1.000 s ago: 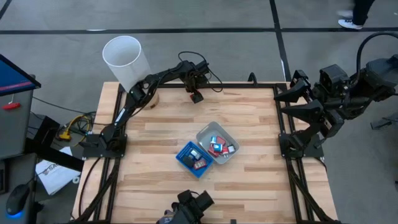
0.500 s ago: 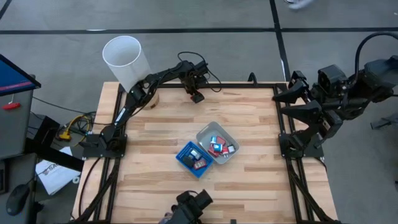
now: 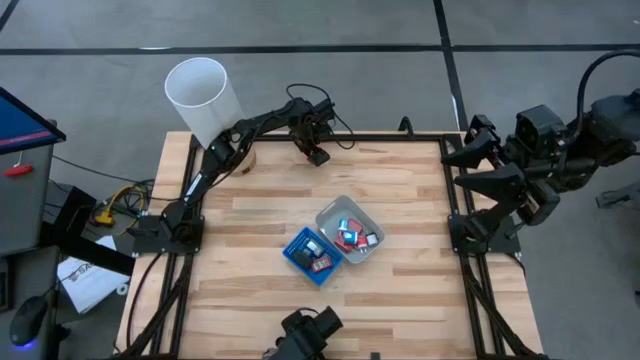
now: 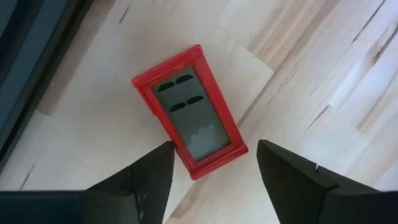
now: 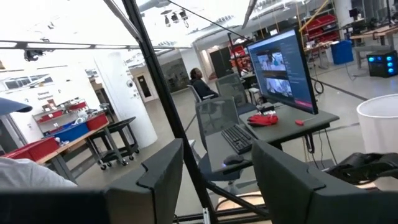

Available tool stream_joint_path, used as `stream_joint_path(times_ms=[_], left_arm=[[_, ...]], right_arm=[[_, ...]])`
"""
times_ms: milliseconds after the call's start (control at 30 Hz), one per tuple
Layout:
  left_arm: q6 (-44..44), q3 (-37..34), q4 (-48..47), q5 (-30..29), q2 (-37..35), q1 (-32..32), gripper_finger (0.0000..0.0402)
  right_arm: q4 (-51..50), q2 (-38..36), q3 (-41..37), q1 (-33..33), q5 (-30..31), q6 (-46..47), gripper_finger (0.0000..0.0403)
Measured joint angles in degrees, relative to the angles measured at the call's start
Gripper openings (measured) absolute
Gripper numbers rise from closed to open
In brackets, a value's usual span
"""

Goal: Pick & Place Office items
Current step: Put the red digital timer into the blue bin

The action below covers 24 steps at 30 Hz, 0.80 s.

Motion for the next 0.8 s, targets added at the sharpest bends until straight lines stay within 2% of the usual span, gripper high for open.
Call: stream_joint_path(times_ms=[400,800], left_arm=[[-3.1,0.0,-0.2,2.1,0.0,-1.0,0.0174],[-10.0,0.0,1.6,1.4,0.0,-4.8,0.0207]], right_arm=[[0.4,0.0,0.0,0.7,0.0,-0.6,0.0185],[0.4,0.0,0.0,0.7,-1.5,-1.9,0.0185]])
